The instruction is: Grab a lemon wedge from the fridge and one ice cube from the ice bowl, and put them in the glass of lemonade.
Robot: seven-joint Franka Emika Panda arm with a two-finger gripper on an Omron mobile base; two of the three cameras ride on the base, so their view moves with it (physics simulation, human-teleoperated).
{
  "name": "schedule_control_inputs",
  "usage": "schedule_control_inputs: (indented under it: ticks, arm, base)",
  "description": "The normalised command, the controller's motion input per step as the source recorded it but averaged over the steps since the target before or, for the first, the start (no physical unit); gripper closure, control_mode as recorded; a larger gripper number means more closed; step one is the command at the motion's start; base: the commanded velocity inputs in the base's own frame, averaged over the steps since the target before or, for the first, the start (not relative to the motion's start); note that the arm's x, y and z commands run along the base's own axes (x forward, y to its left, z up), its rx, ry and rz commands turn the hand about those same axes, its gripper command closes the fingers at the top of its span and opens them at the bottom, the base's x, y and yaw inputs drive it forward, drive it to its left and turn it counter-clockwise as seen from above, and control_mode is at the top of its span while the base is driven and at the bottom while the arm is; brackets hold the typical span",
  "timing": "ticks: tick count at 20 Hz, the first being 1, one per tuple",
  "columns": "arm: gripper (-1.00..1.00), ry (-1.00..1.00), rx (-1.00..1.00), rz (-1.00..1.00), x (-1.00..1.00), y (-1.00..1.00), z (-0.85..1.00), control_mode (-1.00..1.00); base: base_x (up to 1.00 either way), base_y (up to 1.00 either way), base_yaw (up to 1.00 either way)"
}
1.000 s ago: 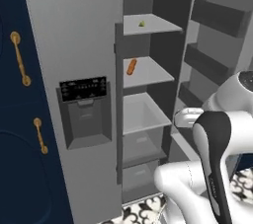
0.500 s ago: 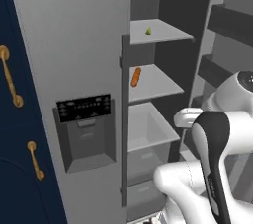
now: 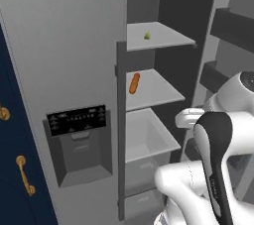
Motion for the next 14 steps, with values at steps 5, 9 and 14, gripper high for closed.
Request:
schedule_control_inputs:
  ticks: [5, 9, 14]
  arm:
    - [-1.00, 0.00, 0.00, 0.00, 0.00, 0.00, 0.00, 1.00]
    - [-1.00, 0.00, 0.00, 0.00, 0.13, 0.00, 0.00, -1.00]
    - [-1.00, -0.08, 0.00, 0.00, 0.29, 0.14, 0.12, -1.00]
  base:
    - [0.74, 0.00, 0.00]
    - [0.51, 0.00, 0.00]
    - [0.00, 0.00, 0.00]
